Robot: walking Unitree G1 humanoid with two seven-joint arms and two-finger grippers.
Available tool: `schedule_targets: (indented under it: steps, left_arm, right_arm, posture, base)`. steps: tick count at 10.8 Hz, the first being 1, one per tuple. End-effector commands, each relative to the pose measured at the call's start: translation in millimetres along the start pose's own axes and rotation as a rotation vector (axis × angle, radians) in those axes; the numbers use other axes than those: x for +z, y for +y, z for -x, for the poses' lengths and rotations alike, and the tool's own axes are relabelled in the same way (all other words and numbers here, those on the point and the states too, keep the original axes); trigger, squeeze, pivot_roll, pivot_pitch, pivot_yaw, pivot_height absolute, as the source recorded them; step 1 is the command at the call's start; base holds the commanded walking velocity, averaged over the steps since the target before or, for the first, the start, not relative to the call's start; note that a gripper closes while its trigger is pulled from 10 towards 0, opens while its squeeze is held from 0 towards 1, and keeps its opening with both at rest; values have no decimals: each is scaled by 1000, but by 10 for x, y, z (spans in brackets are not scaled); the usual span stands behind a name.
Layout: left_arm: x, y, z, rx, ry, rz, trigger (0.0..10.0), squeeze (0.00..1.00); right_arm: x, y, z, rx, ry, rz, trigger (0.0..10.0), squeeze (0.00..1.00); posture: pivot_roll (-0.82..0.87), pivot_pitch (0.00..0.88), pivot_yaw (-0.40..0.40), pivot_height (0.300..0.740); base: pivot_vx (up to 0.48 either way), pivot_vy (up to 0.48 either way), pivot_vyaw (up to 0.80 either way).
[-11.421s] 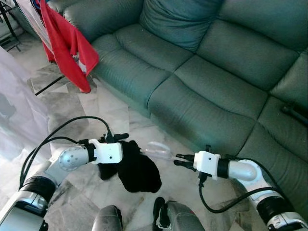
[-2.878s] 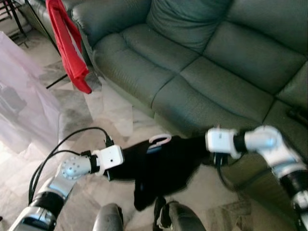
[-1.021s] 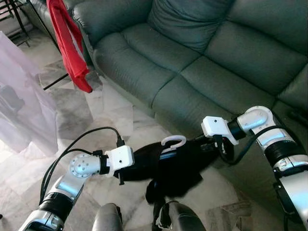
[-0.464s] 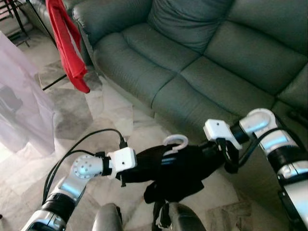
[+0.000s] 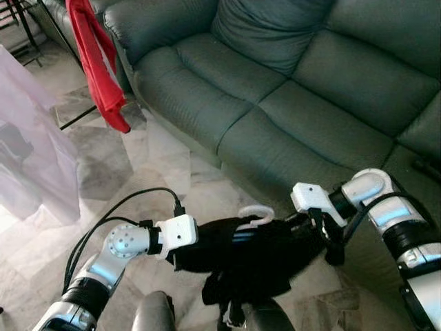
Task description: Hang hanger
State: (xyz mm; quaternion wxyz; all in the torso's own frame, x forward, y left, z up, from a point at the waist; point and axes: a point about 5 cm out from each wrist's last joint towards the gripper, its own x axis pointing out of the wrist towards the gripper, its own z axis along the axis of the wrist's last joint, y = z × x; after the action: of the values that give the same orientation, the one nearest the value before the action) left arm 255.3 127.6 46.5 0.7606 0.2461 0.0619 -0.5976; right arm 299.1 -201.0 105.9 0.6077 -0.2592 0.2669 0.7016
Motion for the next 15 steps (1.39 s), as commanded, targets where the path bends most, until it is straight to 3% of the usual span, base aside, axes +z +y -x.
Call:
schedule_targets:
  steps: [1,2,3,4,10,12,13,14,15]
  left_arm:
    - [46,41,-5,24,-22,-14,0,0]
    - [46,42,-7,24,-22,-14,0,0]
    - [50,32,-17,21,-24,-14,0,0]
    - [51,32,-20,20,-24,-14,0,0]
    - [68,50,-46,27,-30,-21,0,0]
    - [112,168,-55,140,-46,-43,0,0]
    - [151,311,-42,280,-42,-103,0,0]
    - [173,419,-15,367,-31,-146,7765,114]
    - [170,478,4,414,-8,-172,10000,1000]
  right_arm:
    - [-15,51,-28,54,15,-2,10000,1000]
    - [-14,64,-21,63,26,-4,10000,278]
    - [-17,67,-20,63,34,-4,8863,0]
    - [-19,68,-30,65,35,-10,0,0]
    - [-162,160,-144,97,96,-43,0,0]
    - [-187,100,-157,-7,88,-41,0,0]
    - [-202,54,-177,-95,81,-45,0,0]
    - [-226,40,-202,-147,90,-39,0,0]
    - [-238,37,-226,-176,85,-40,0,0]
  posture:
    - [-13,166,-72,740]
    - [-13,166,-72,740]
    - [-13,165,-72,740]
    - [-13,164,-72,740]
    - [-15,157,-75,740]
    - [-13,152,-77,740]
    - [-12,151,-77,740]
    - [-16,152,-76,740]
    - [-18,152,-74,740]
  base:
    - [0,0,0]
    - [0,0,0]
    - [0,0,0]
    - [0,0,0]
    - [0,0,0]
    - [0,0,0]
    - [0,0,0]
    - [0,0,0]
    - [0,0,0]
